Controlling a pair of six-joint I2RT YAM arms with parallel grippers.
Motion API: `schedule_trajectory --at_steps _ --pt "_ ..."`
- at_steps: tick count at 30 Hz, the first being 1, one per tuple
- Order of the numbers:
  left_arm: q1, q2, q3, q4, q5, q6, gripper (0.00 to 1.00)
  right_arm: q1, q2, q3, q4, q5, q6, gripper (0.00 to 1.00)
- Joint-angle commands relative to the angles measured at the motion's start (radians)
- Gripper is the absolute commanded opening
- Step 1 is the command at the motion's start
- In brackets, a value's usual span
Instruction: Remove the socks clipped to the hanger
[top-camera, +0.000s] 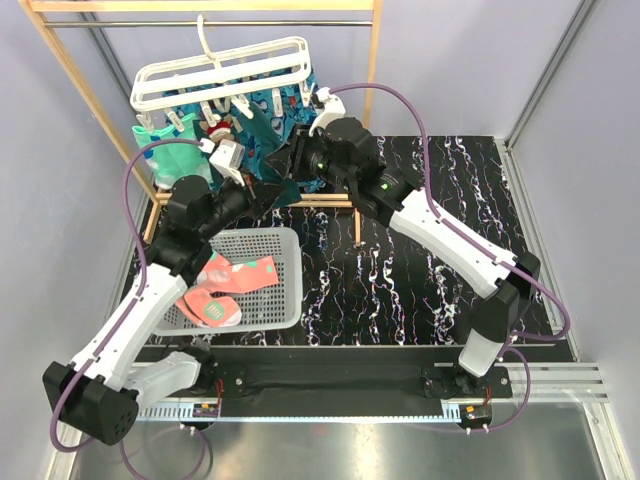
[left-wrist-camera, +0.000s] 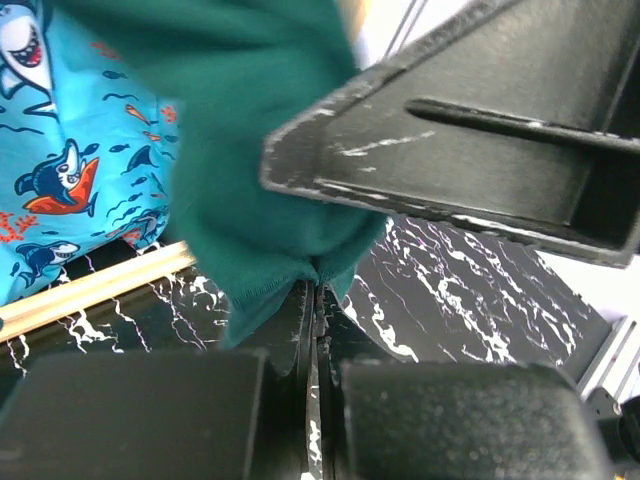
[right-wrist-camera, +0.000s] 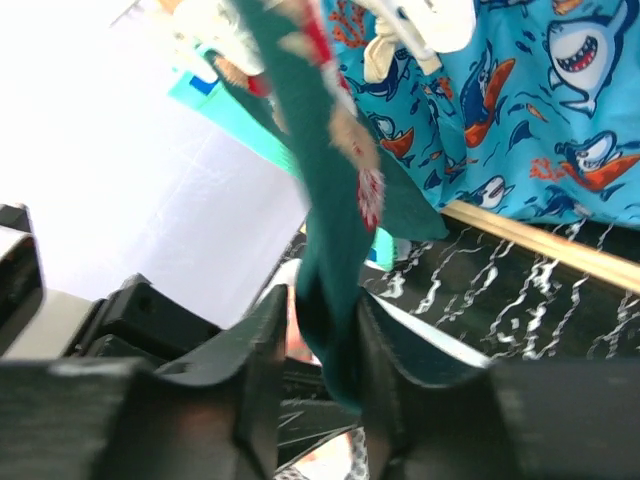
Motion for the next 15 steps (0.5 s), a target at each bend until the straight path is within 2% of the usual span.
schedule_trajectory --at_steps 1,7,9,15 --pt "-0.003 -0.053 0.03 0.003 0.061 0.06 0.0 0.009 -0.042 0.069 0.045 -0.048 -0.131 0.4" --pt "-0.001 -0.095 0.023 -0.063 0.063 0.099 0.0 -0.003 -0.01 0.166 -0.004 -0.077 -0.243 0.5" --pt "-0.003 -0.101 0.022 -0.077 0.071 0.102 0.0 -0.003 0.003 0.195 -0.015 -0.08 -0.273 0.55" --pt "0.0 -0.113 0.007 -0.068 0.121 0.117 0.0 -0.04 0.118 0.426 -0.13 -0.181 -0.331 0.77"
